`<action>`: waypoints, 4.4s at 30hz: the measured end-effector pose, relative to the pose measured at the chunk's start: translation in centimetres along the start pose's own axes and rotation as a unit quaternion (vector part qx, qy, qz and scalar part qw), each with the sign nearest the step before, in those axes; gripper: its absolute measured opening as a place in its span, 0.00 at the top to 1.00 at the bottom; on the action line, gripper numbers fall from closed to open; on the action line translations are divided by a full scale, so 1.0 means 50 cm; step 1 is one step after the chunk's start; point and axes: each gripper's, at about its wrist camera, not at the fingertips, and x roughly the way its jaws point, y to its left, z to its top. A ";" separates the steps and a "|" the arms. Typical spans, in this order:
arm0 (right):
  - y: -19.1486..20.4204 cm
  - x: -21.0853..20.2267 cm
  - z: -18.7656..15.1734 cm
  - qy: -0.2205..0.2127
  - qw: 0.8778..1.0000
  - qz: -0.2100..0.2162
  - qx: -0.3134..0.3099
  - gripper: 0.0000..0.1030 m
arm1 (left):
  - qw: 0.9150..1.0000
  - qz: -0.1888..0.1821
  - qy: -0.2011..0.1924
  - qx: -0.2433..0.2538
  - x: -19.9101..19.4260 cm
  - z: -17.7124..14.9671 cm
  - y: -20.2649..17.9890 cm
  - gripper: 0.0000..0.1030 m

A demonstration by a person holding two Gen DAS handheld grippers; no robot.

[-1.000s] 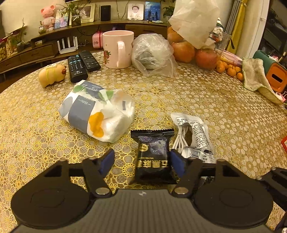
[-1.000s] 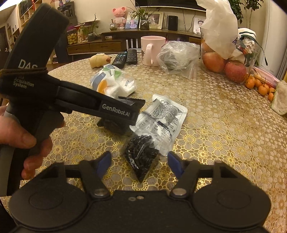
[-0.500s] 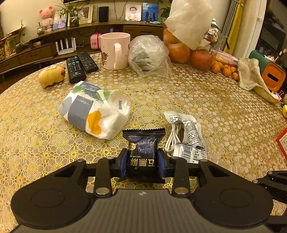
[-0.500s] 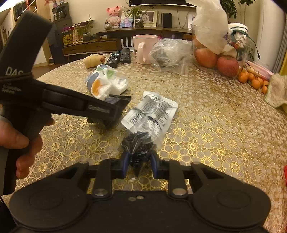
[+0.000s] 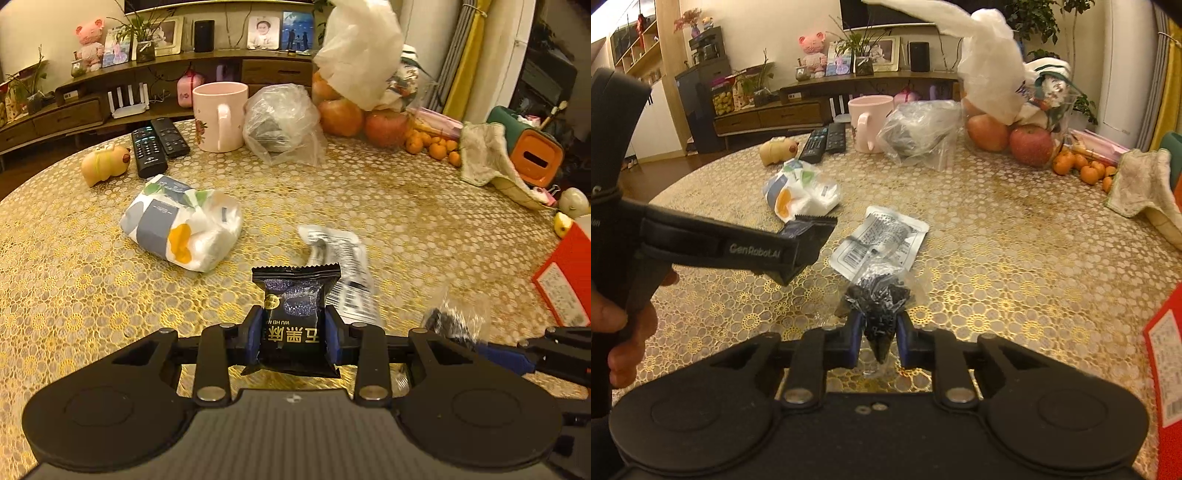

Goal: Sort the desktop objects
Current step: 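Lift both held items and move them toward the red box, then carry the candy packet and bagged item over the open red box, then open the left tool to drop the candy packet while the right tool releases the bagged item, then move both open tools back over the remaining table items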

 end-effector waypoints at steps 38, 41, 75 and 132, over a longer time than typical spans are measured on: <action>-0.194 -0.358 -0.076 -0.086 0.994 -0.047 0.055 0.83 | 0.989 -0.089 -0.039 0.114 -0.241 -0.019 -0.352 0.68; -0.221 -0.377 -0.085 -0.091 0.992 -0.052 0.063 0.83 | 0.987 -0.097 -0.039 0.124 -0.240 -0.016 -0.387 0.68; -0.587 -0.405 -0.145 -0.068 0.972 -0.186 0.130 0.83 | 0.953 -0.163 0.015 0.255 -0.041 0.017 -0.779 0.68; -0.560 -0.389 -0.099 -0.026 0.975 -0.164 0.150 0.46 | 0.956 -0.198 0.004 0.218 -0.095 0.051 -0.681 0.34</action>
